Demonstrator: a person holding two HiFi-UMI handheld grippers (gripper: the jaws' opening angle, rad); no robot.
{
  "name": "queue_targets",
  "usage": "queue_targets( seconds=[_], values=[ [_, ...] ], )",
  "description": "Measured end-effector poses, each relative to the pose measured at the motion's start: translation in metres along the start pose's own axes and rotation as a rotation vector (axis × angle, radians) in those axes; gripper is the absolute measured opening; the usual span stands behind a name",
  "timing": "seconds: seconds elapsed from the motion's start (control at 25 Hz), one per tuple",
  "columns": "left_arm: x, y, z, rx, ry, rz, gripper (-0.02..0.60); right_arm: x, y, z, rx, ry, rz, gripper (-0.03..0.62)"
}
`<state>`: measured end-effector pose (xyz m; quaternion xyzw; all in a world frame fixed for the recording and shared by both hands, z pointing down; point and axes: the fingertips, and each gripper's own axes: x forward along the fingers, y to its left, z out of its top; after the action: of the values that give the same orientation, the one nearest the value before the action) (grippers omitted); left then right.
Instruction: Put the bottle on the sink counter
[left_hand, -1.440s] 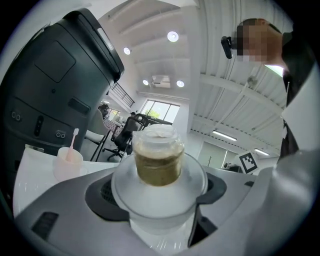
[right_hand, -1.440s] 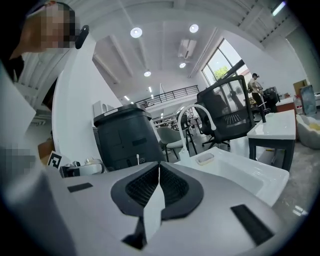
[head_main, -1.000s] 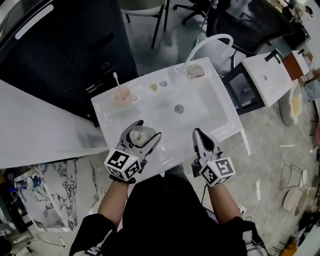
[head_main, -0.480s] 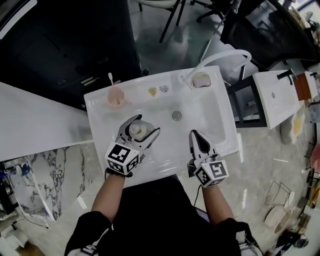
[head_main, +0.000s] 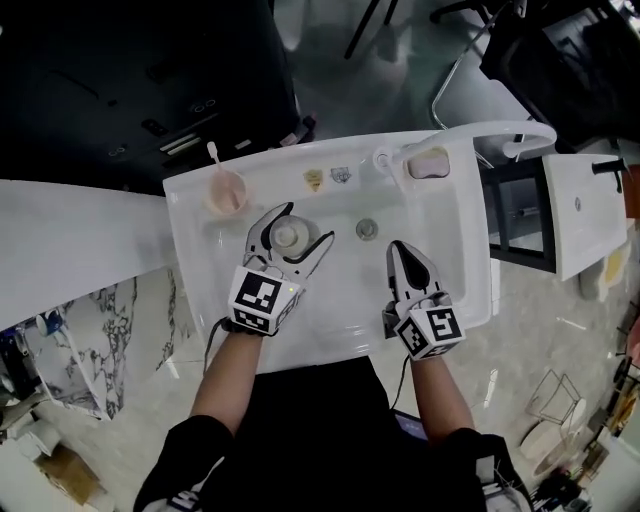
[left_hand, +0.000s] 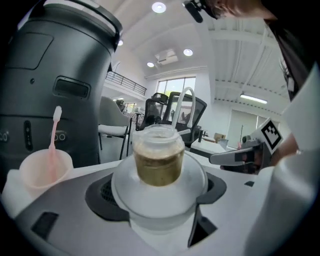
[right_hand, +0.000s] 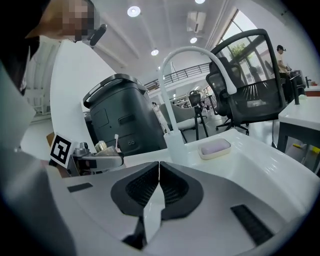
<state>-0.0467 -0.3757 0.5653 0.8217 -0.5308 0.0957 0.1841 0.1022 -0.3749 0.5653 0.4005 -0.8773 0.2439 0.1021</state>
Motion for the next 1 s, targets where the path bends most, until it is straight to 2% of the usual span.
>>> queue_targets(
  seconds=[0.12,0.32,0.6,1.0],
  values=[
    [0.018,0.005,-0.001,0.05,0.015,0.042,0.354,0.01,-0.002,-0.007,-0.004,0.023,0.011,0.031],
    [0.044,0.02,-0.004,0.07,0.041,0.13,0.354,0.019,-0.012,-0.017,0.009,0.065,0.037,0.031],
    [0.069,0.047,0.003,0.068,0.013,0.231,0.354,0.021,-0.027,-0.024,0.023,0.107,0.051,0.031],
    [0.097,0.067,0.0,0.128,0.032,0.314,0.354,0.026,-0.021,-0.033,-0.002,0.138,0.107,0.031]
  ],
)
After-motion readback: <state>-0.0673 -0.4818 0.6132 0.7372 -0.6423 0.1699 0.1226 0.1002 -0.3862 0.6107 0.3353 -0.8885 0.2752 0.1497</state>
